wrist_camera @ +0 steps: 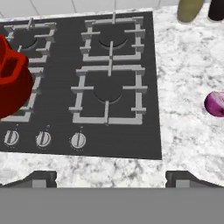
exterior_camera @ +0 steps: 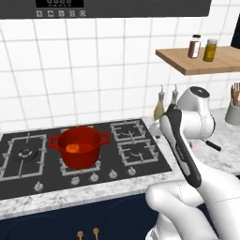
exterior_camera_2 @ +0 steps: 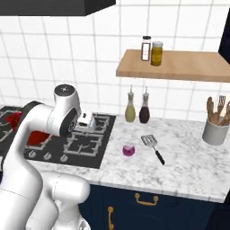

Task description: Put the squash and onion in the pot. Retrieve the spatula and lightly stir the vegetables in the pot.

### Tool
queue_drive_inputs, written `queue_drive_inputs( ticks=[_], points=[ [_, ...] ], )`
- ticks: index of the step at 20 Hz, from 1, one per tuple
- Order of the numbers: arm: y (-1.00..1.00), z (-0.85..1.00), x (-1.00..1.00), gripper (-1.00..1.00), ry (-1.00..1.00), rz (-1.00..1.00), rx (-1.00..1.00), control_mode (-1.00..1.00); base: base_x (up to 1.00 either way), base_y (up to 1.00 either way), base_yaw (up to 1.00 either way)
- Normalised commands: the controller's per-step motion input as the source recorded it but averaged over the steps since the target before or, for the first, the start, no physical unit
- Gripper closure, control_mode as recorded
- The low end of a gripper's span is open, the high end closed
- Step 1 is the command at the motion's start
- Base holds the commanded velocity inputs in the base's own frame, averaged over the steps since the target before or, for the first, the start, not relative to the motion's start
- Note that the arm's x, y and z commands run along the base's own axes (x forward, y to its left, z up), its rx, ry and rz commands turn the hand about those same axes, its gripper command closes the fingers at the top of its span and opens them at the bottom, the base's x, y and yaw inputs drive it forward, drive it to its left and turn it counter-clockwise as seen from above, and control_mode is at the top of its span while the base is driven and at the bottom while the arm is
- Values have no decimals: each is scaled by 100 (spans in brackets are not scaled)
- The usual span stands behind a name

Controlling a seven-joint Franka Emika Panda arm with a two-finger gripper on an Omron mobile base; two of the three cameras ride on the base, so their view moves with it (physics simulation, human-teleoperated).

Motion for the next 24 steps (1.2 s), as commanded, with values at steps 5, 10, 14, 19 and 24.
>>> queue_drive_inputs(
  ticks=[5, 10, 14, 19, 24],
  points=[
    [-62, -15, 1, -100, 11, -13, 0, -100, 0, 0, 0],
    [-67, -47, 6, -100, 21, -27, 0, -100, 0, 0, 0],
    [-51, -47, 16, -100, 3, -14, -5, -100, 0, 0, 0],
    [-17, -14, 20, -100, 4, -1, 0, -100, 0, 0, 0],
    [-14, -21, 22, -100, 12, 4, -12, -100, 0, 0, 0]
  ],
)
